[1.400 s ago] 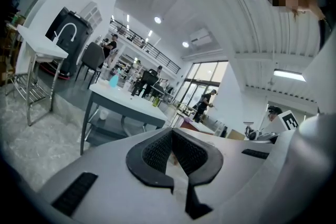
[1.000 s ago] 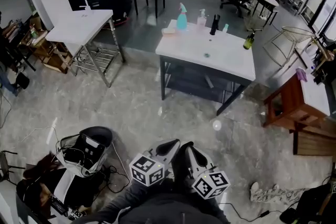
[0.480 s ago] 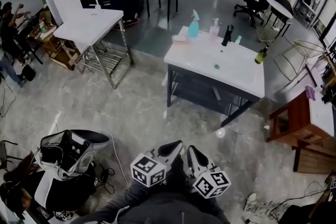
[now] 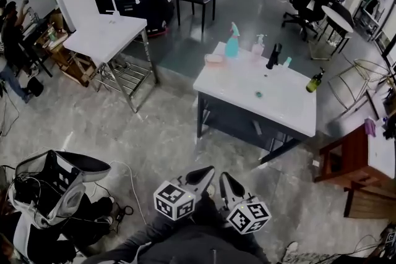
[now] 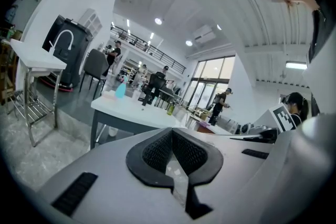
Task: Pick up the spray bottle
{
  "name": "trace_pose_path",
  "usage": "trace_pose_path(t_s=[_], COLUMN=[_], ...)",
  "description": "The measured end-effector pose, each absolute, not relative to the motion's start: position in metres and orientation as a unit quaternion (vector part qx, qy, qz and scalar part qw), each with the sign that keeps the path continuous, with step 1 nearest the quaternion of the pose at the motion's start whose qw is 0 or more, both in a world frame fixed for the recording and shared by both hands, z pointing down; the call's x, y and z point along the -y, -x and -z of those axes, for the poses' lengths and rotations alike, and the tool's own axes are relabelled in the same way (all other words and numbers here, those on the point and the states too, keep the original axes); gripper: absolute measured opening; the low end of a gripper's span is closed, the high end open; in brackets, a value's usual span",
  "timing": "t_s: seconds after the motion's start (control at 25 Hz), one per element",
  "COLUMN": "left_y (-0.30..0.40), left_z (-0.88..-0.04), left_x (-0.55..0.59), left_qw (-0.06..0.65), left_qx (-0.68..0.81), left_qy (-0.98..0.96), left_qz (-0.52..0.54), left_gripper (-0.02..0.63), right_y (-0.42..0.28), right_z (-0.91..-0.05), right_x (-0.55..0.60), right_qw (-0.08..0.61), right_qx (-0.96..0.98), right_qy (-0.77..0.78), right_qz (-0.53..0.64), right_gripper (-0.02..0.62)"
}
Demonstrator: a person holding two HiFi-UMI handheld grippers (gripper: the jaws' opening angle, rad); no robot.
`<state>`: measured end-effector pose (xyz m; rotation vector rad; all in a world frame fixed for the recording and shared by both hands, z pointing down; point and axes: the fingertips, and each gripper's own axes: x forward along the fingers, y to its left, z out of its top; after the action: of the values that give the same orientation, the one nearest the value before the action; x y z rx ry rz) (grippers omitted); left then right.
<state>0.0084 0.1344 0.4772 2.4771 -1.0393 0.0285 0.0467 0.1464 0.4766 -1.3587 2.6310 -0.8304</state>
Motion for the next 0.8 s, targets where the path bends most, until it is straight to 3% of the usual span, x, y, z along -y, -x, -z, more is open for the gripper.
trace_pose_path(t_s=[0.8], left_y=[-0.016], left_z=[-0.493], left_x=[0.022], left_qw=[0.233], left_qx=[0.371], left_qy=[-0.899], left_qz=[-0.021], left_gripper=[0.008], right_y=[-0.043], right_z=[-0.484], right_x=[0.013], right_qw=[0.038], right_qx=[-0.860], right_qy=[0.429], right_qz=[0.274], right_gripper=[0.011])
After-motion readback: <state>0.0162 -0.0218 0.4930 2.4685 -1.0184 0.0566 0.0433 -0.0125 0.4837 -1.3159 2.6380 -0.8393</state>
